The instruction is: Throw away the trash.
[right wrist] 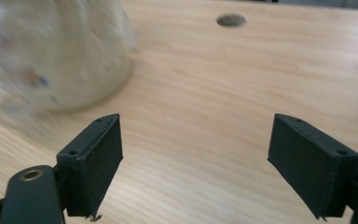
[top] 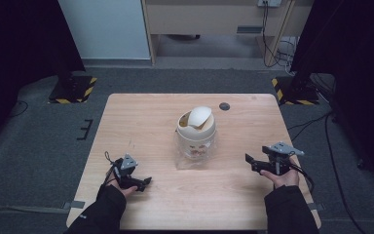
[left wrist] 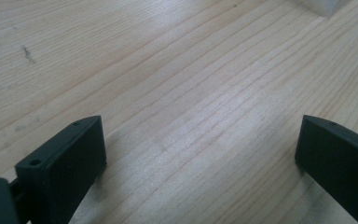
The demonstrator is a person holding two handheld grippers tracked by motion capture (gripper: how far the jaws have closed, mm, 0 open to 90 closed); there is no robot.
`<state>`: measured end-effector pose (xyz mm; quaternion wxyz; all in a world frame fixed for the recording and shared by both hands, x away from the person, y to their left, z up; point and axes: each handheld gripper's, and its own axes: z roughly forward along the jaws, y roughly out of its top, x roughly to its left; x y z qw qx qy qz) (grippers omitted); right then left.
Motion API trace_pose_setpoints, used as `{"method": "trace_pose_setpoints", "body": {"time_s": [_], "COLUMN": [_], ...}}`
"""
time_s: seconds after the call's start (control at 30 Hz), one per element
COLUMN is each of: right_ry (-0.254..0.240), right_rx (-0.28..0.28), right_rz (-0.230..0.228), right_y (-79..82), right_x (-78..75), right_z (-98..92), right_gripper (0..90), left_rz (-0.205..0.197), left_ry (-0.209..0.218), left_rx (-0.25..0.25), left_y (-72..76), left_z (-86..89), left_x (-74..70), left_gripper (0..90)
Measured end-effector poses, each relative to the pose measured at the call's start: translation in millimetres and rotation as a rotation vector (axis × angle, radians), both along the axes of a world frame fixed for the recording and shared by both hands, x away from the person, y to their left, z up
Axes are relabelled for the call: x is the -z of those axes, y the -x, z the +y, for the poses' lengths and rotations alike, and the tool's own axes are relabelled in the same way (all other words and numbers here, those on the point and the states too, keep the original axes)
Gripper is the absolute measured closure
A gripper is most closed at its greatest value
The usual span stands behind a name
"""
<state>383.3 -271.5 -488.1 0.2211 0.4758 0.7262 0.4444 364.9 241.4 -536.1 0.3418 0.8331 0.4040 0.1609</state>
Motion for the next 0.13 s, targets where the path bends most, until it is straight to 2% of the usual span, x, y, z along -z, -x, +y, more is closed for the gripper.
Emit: {"method": "trace_pose_setpoints", "body": {"time_s": [0.13], "right_ry": [0.073], "right_rx": [0.01], "right_rz": [0.041], "right_y": [-0.1], "right_x": [13.9], "right_z": [-17.3], "right_gripper": [15.5], "left_rz": [0.001], "left_ry": [0.001], "left_rx": [-0.034], "left_y": [-0.6], "left_z": [4.8], "left_x": [0.3], "left_gripper": [0.4]}}
